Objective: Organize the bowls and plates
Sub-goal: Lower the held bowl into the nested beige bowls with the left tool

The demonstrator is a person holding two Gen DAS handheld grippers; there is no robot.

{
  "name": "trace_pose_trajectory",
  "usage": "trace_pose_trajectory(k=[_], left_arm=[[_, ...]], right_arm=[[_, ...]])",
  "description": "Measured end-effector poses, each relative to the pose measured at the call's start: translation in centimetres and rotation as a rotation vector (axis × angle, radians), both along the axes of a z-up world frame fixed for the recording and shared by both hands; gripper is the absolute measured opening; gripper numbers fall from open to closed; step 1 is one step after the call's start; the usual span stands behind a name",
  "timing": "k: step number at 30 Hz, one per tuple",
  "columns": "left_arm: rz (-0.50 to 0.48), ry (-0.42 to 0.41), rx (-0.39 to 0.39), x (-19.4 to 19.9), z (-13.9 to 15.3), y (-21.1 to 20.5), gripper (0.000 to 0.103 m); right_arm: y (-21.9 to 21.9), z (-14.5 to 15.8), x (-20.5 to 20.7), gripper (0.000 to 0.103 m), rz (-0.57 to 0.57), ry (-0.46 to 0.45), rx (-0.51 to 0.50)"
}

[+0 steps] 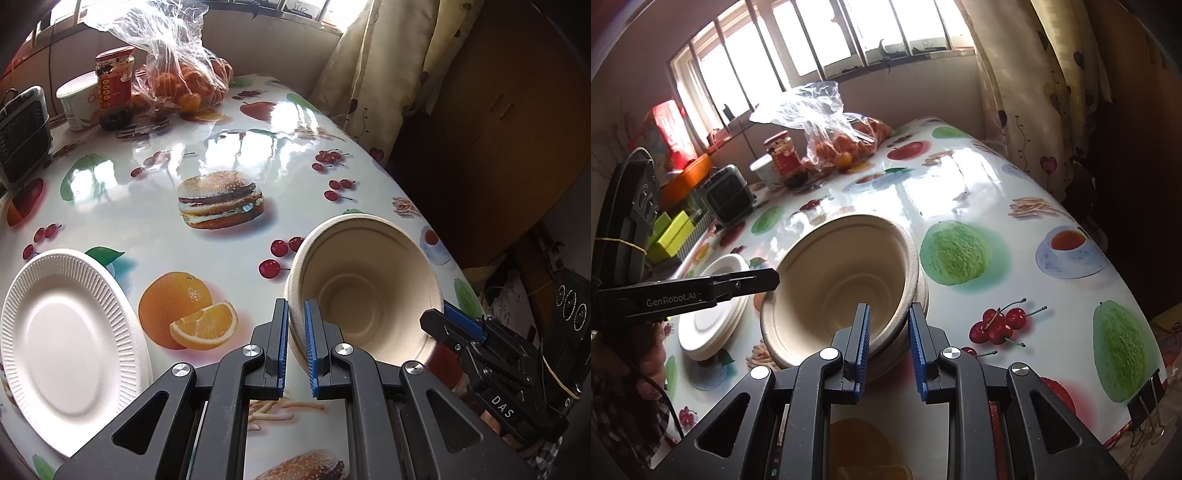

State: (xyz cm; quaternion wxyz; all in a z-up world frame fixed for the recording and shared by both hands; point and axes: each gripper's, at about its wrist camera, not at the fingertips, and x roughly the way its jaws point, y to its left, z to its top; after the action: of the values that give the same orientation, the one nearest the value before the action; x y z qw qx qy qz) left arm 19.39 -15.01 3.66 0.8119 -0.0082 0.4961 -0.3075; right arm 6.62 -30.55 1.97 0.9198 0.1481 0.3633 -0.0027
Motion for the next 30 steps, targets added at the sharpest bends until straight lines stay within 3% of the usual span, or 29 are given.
trace_pose_trajectory(k=[30], left_arm=[[0.008,0.012,-0.002,0.04,-0.29,0.03,0.009]], right_arm=[[-0.09,-0.39,-0.06,0.020,-0.003,0.003,0.004]])
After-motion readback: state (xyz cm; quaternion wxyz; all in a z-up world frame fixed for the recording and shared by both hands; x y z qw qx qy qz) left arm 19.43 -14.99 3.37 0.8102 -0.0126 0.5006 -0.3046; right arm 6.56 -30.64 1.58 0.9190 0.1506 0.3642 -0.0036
